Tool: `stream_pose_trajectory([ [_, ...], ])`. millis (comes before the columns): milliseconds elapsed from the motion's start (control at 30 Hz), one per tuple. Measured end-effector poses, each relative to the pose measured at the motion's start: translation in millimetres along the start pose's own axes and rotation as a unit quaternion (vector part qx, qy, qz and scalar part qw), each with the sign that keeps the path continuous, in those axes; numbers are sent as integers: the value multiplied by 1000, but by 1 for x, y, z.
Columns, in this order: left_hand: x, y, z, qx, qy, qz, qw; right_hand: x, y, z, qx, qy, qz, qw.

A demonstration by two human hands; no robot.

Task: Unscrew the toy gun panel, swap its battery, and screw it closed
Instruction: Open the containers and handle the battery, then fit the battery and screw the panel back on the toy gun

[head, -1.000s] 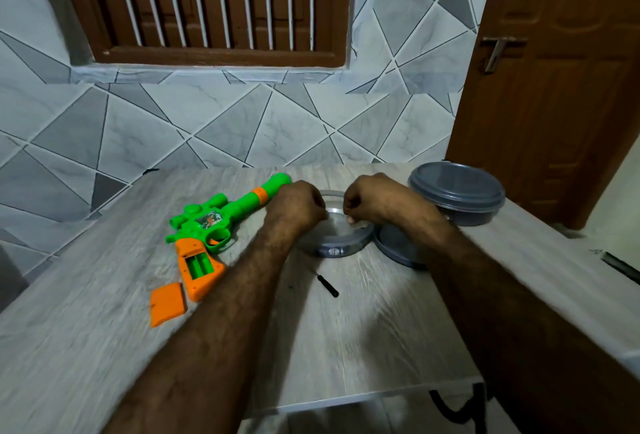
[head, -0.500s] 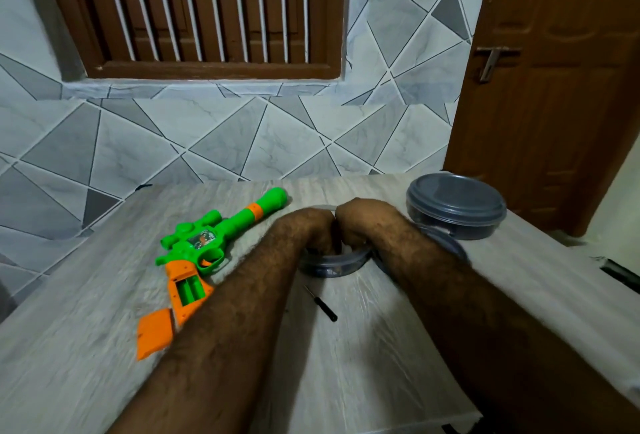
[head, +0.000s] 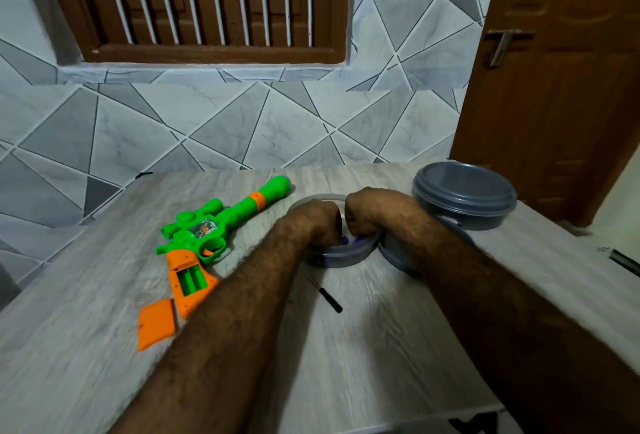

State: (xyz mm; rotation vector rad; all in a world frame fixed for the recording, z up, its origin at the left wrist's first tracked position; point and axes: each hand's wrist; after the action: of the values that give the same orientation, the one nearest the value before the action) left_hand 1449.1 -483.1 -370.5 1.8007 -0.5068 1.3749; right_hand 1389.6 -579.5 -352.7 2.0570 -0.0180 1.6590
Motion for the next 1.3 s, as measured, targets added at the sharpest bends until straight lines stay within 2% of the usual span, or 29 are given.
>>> stream_pose_trajectory([
  [167, -3, 5, 0, 10, 1, 1, 1000, -8, -3, -4, 1, 36, -16, 999],
  [400, -3, 0, 1, 14, 38, -26, 999, -10, 5, -3, -14, 67, 54, 996],
  [467, -2, -4, 3, 33, 53, -81, 995, -7, 9, -2, -27, 73, 94, 993],
  [533, 0, -9, 6, 60, 66, -199, 976, -4, 18, -2, -42, 88, 169, 981],
  [600, 3, -14, 5, 90, 83, -379, 917, -2, 28, -6, -53, 112, 303, 945],
  [633, 5, -15, 2, 99, 87, -478, 868, -2, 31, -9, -56, 121, 385, 913],
  [733, 11, -15, -8, 105, 64, -724, 678, 3, 33, -19, -42, 130, 565, 814],
  [800, 14, -16, -11, 117, 38, -817, 563, 6, 27, -24, -27, 127, 621, 773],
  [833, 15, -15, -14, 126, 30, -843, 522, 8, 23, -27, -19, 125, 638, 760],
  [900, 16, -14, -21, 137, 28, -866, 480, 10, 14, -29, -6, 121, 660, 741],
  [1100, 10, -13, -35, 124, 54, -854, 503, 9, -14, -30, -22, 140, 672, 727],
  [1200, 10, -15, -40, 119, 65, -851, 508, 8, -22, -31, -56, 152, 690, 705],
  [1300, 10, -17, -49, 120, 78, -837, 528, 12, -27, -36, -57, 150, 722, 673],
])
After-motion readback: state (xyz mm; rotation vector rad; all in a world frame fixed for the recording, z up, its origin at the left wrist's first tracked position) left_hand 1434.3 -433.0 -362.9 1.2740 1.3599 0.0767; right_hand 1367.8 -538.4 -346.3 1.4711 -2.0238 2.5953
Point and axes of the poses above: each hand's wrist, its own z-axis towards the middle knuckle, its own x-axis out of the back of the hand, y = z × x, and after that the axes turned 13 degrees about -z, right-handed
